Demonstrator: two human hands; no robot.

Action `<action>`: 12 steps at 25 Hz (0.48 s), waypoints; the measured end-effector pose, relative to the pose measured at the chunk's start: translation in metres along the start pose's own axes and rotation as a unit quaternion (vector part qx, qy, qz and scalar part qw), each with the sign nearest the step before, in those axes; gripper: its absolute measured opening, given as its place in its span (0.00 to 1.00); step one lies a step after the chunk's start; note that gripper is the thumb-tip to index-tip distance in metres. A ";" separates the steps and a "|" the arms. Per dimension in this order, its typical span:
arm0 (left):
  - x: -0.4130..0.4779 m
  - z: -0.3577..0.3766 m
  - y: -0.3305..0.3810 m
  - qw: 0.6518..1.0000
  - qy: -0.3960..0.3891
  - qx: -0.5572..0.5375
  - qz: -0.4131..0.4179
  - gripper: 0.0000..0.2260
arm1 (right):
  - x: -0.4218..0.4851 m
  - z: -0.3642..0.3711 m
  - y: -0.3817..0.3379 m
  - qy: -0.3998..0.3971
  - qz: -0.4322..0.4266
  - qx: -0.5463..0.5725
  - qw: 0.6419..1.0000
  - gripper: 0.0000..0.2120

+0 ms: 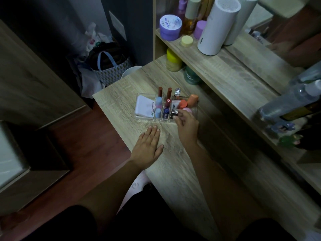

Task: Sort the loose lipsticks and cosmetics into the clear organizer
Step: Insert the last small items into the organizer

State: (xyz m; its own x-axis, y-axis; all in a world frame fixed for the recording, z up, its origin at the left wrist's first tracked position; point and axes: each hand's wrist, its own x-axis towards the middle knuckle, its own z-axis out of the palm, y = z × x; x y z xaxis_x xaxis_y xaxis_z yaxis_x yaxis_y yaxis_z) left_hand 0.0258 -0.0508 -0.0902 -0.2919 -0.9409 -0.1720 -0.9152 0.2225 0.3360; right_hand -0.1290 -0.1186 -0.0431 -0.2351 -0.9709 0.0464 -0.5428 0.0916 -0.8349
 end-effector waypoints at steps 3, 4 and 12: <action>0.000 -0.001 0.000 1.000 -0.002 -0.009 -0.001 0.28 | 0.000 0.001 -0.002 -0.007 0.007 -0.007 1.000 0.12; 0.000 -0.001 0.000 1.000 -0.002 -0.007 0.000 0.28 | -0.001 0.001 -0.002 -0.007 0.006 -0.012 1.000 0.13; -0.003 -0.011 0.002 0.995 0.042 -0.093 0.011 0.28 | -0.005 -0.002 -0.007 -0.021 0.009 -0.048 0.999 0.20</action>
State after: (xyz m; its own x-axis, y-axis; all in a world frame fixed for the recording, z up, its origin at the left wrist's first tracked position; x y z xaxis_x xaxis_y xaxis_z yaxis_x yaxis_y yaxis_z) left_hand 0.0276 -0.0504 -0.0791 -0.2803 -0.9559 -0.0881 -0.8390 0.1994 0.5063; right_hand -0.1258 -0.1135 -0.0364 -0.2136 -0.9769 0.0069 -0.6140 0.1288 -0.7787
